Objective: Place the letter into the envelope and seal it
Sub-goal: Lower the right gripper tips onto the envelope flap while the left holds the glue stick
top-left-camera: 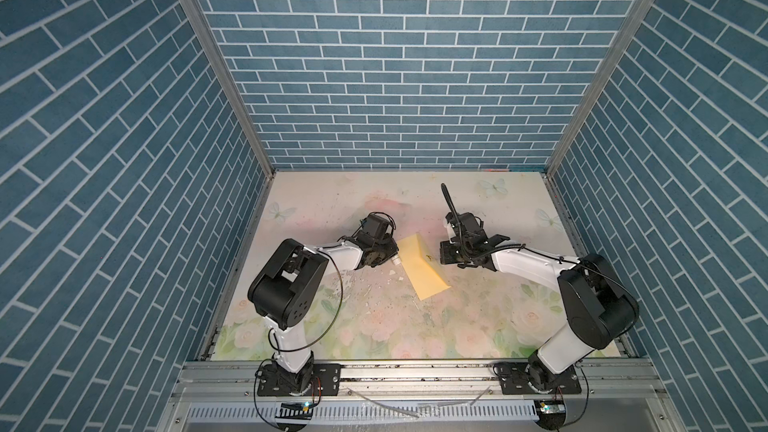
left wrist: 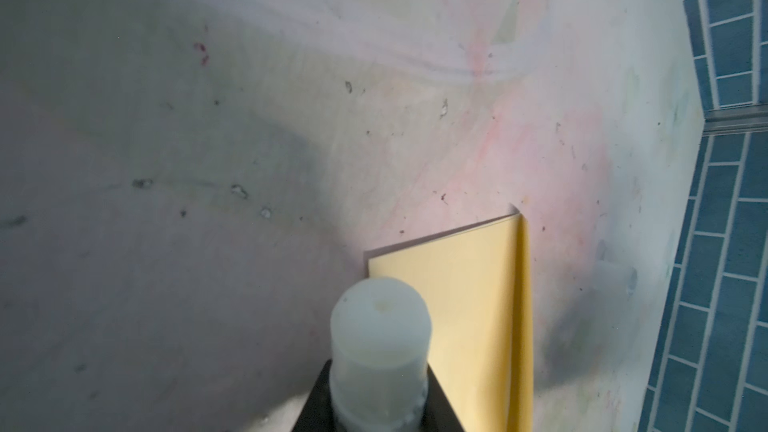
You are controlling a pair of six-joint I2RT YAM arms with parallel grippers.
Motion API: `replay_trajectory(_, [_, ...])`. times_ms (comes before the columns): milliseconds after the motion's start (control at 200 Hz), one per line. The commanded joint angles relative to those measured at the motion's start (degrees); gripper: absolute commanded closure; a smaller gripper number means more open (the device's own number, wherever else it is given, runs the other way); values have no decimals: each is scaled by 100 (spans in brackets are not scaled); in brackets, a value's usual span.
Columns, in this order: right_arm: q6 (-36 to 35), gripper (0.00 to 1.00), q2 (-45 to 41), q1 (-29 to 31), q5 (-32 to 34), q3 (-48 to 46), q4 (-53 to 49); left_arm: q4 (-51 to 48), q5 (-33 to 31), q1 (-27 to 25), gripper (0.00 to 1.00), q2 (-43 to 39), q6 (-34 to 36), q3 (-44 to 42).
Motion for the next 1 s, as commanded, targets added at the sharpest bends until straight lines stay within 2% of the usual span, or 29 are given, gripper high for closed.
replay_trajectory(0, [147,100,103,-42,-239,256,-167,-38,-83,-22,100,190,117,40])
replay_trajectory(770, [50,100,-209,-224,-452,226,-202,-62,-207,-28,100,311,188,-100])
replay_trajectory(995, [59,100,-204,-235,-599,221,-172,-78,-250,-14,100,107,255,-144])
